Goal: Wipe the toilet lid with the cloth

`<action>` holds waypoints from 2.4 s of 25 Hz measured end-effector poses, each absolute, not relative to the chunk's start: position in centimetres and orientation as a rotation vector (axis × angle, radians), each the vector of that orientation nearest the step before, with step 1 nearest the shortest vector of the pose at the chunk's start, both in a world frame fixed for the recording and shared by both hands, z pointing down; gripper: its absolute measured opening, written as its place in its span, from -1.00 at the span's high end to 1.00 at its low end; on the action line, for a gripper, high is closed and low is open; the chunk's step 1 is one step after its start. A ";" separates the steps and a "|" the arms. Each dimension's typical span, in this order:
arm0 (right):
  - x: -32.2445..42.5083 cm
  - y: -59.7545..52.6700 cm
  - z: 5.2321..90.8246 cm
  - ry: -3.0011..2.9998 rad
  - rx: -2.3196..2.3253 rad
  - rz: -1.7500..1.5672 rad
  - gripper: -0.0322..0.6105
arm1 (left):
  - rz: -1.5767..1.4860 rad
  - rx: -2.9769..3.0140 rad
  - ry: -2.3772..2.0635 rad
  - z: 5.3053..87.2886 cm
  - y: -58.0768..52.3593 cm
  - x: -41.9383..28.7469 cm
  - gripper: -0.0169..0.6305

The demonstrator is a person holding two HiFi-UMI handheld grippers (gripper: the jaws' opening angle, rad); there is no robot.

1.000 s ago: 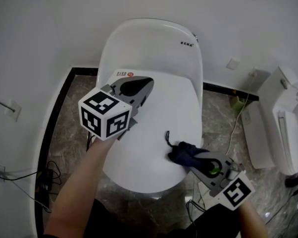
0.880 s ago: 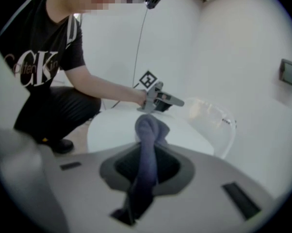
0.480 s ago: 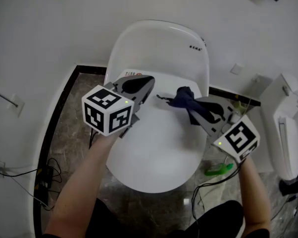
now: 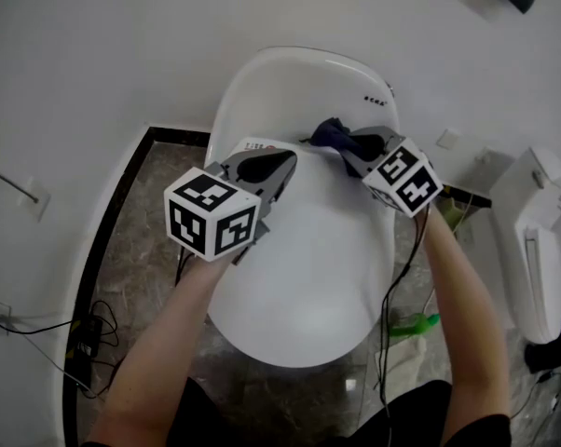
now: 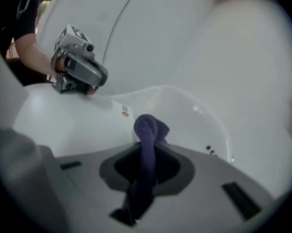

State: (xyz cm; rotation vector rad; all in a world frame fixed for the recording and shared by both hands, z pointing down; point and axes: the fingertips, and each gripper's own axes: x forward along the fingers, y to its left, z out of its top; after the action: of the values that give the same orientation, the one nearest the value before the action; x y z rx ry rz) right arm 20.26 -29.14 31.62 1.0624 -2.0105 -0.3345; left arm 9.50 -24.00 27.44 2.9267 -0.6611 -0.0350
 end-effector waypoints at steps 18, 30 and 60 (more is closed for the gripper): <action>19.3 -28.2 35.0 -1.997 0.944 -0.278 0.69 | -0.023 2.927 -0.645 27.4 -24.0 9.8 0.91; 18.4 -25.8 34.9 -2.038 0.919 -0.283 0.69 | -0.020 2.925 -0.642 27.5 -24.0 9.7 0.91; 14.2 -17.4 34.5 -2.133 0.823 -0.359 0.69 | -0.027 2.916 -0.650 27.4 -24.3 9.4 0.91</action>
State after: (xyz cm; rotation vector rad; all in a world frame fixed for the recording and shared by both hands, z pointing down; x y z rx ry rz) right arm 14.18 -17.40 34.50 0.8231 -2.1331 -0.3586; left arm 9.43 -24.25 27.44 2.9157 -0.6500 -0.0270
